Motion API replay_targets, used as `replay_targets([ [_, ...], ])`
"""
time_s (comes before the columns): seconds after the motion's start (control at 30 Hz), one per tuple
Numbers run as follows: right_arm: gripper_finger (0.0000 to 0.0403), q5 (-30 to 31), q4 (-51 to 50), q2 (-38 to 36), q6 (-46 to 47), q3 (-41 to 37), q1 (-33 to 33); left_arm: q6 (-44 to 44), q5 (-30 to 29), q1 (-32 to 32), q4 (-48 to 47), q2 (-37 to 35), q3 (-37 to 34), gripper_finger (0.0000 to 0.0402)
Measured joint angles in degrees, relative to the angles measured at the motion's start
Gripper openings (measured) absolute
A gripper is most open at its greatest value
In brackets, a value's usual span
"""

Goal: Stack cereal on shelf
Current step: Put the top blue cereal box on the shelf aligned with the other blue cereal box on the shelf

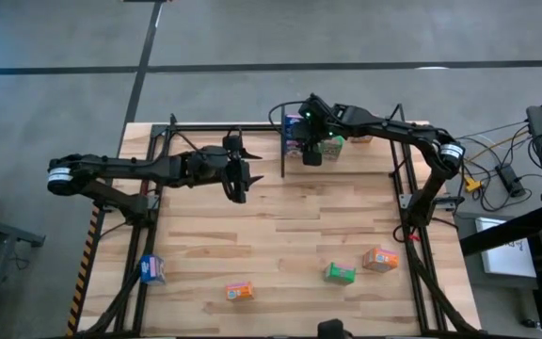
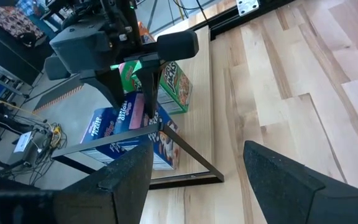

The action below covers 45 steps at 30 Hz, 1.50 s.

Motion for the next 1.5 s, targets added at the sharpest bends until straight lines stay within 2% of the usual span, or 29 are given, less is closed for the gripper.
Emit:
replay_targets([
  [0.37,0.0185,0.0,1.5,0.0,0.0,-0.3,-0.4,0.0,0.0,0.0,0.0,0.0,0.0,0.0233],
  [0.77,0.0185,0.6,1.6,0.0,0.3,-0.3,-0.7,0.0,0.0,0.0,0.0,0.0,0.0,0.0233],
  [1.07,0.0173,-1.5,0.8,0.0,2.5,-0.3,-0.7,0.0,0.0,0.0,0.0,0.0,0.0,0.0233],
  [1.5,0.0221,-1.1,0.9,0.0,3.3,-0.3,-1.0,-0.1,0.0,0.0,0.0,0.0,0.0,0.0233],
])
